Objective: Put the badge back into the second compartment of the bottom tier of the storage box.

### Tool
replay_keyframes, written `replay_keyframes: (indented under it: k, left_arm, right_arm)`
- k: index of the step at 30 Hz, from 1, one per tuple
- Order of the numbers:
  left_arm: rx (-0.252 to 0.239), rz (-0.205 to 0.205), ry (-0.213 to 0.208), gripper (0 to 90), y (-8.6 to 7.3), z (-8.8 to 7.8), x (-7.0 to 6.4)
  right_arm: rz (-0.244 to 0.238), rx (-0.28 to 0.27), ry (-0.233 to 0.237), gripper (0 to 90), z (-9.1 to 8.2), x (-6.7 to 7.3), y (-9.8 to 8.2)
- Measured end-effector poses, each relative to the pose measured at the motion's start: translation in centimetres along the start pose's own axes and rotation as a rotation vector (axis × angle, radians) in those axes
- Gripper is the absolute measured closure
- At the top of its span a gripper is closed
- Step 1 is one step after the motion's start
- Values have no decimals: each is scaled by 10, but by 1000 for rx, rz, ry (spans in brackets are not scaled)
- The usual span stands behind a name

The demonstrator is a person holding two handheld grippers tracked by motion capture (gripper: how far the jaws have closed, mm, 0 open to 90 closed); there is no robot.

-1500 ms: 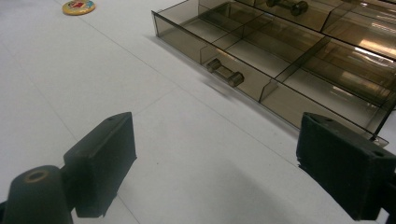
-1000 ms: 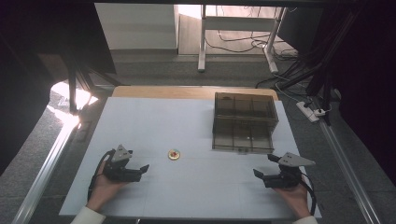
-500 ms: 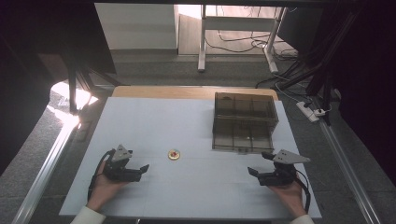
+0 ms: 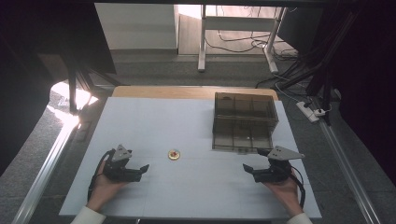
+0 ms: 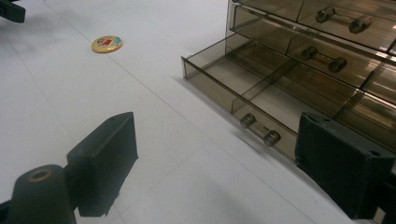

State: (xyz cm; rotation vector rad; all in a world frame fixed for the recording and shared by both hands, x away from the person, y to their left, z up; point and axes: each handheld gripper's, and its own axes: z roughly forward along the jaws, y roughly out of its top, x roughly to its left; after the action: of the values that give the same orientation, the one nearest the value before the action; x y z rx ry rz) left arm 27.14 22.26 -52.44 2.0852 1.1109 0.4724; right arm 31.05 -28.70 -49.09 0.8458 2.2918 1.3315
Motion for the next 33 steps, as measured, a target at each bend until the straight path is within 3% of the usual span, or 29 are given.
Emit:
replay_keyframes:
  k: [12, 33]
  left_arm:
    - [3, 5, -6, 92, 0, 0, -1]
    - [5, 6, -5, 90, 0, 0, -2]
  right_arm:
    - [-9, -10, 18, 133, 10, 4, 15]
    - [-47, 25, 61, 135, 37, 16, 34]
